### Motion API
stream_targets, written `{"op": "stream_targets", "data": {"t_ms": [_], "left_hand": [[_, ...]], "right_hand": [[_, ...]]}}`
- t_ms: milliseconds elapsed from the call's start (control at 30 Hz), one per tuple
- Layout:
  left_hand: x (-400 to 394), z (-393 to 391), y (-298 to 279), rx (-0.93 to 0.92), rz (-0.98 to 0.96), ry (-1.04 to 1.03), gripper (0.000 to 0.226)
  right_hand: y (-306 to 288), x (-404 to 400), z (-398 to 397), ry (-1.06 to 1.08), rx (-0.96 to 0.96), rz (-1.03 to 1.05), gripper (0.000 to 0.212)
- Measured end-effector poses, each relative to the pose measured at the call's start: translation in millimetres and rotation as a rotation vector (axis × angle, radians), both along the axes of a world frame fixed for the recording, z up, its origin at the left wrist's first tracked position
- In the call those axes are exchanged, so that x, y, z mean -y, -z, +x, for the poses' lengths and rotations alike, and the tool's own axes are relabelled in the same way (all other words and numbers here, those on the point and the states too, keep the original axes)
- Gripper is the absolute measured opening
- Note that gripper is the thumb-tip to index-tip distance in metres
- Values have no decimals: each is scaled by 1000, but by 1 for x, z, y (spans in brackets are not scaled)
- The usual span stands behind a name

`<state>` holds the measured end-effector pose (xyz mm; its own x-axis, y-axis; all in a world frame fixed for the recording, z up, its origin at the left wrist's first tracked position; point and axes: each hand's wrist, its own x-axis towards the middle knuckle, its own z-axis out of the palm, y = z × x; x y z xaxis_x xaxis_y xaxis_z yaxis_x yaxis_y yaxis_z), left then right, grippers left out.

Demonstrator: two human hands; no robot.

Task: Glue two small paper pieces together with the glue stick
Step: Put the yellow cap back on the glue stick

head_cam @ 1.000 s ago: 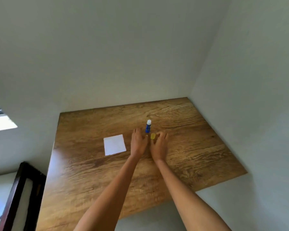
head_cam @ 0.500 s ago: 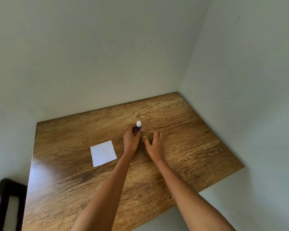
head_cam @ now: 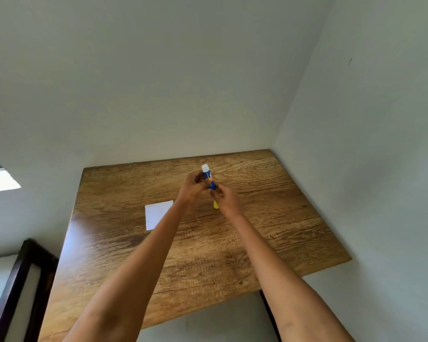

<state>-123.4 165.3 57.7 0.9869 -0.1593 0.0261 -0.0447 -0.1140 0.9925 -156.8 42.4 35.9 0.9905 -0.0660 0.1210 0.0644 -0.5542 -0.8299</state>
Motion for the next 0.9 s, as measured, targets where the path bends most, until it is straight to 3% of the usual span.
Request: {"op": "stream_targets", "data": {"t_ms": [300,467,767,900], "left_hand": [[-20,-12,-20,103,94,43,17],[-31,-22,-20,109,133,78,15],[-15,-44,-23,234,118,-181,12],[-27,-42,-28,228,146,-53,16]], "right_hand": [[-14,-16,-11,-45,68,163,23],[-18,-19,-14,-75,25,127,22],[-14,-40,-22,199,239,-2,25],[-17,-31,-24,51,193,63,27]]}}
